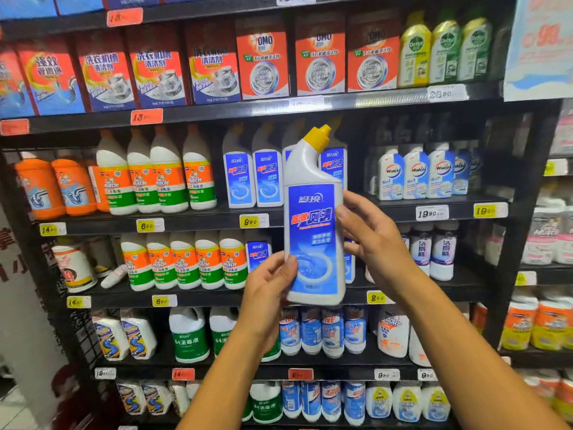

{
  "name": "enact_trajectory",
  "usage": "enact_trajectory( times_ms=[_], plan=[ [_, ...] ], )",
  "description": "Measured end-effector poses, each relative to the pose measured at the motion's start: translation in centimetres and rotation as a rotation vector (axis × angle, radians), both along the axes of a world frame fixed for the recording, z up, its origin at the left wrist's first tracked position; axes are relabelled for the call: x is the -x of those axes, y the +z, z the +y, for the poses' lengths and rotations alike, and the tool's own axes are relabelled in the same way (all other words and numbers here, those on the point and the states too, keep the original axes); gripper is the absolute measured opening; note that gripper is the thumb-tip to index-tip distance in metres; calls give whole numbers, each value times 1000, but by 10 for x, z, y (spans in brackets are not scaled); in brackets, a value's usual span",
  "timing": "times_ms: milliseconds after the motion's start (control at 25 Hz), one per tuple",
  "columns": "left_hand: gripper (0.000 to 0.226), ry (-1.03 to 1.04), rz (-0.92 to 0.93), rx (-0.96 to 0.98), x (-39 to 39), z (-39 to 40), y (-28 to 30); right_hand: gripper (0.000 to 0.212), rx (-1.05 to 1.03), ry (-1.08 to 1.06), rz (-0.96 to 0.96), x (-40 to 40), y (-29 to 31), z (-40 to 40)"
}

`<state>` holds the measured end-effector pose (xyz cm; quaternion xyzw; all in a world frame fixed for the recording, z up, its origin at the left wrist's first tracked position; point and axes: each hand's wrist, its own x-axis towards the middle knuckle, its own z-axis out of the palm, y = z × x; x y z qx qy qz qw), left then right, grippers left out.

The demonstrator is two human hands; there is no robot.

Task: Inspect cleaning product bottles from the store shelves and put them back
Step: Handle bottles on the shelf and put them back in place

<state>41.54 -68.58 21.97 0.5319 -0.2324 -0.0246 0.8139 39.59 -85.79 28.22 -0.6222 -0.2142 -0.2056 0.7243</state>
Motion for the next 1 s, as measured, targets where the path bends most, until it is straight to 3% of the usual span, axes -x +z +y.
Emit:
enact_trajectory(
  times_ms=[160, 440, 560, 760, 1000],
  plan=[
    [37, 74, -25, -25, 7, -13, -4, 29, -17, -13, 5, -4, -5, -3],
    [52, -19, -47, -111, 6, 2, 19, 59, -6, -25, 52, -6, 3, -7],
    [64, -55, -96, -158, 8, 6, 40, 56, -37, -33, 108, -7, 15, -3],
    [41, -28, -73, -224, 13, 3, 70, 27, -86, -108, 265, -10, 28, 6],
    [32, 13, 16, -249, 9, 0, 76, 41, 14, -76, 414, -16, 28, 3]
  ],
)
